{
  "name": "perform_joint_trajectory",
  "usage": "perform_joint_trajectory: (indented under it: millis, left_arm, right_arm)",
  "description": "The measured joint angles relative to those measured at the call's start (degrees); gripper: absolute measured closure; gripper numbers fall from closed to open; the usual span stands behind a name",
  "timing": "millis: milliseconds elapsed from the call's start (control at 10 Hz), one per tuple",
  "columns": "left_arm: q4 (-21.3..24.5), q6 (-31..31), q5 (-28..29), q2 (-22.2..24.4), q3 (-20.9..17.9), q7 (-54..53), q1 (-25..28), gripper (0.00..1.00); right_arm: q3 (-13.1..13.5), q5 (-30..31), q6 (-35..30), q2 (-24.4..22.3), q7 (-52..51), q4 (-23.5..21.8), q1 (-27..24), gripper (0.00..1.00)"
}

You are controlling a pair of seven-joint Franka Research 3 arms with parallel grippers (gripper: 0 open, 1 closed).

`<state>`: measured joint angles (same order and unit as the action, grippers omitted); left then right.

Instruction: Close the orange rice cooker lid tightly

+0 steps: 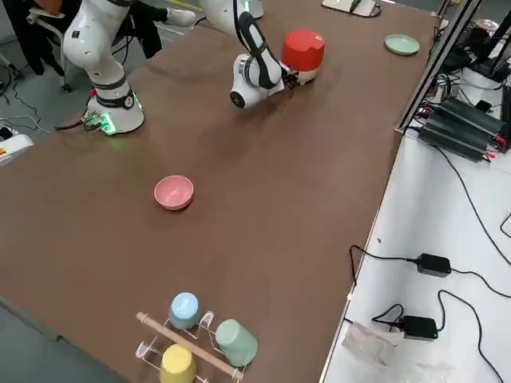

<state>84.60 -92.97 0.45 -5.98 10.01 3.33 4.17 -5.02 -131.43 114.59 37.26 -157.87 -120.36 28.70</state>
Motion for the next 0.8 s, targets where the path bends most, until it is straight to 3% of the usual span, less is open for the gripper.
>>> perform_joint_trajectory:
  millis: [300,800]
  left_arm:
    - [0.0,0.57,0.0,0.03,0.03,0.0,-0.01,0.0]
    - [0.0,0.58,0.0,0.12,0.03,0.0,0.0,0.0]
  right_arm:
    - [-0.01,0.0,0.33,0.01,0.0,0.02,-0.07,0.61]
    - [-0.01,0.0,0.57,0.04,0.0,0.21,-0.18,0.63]
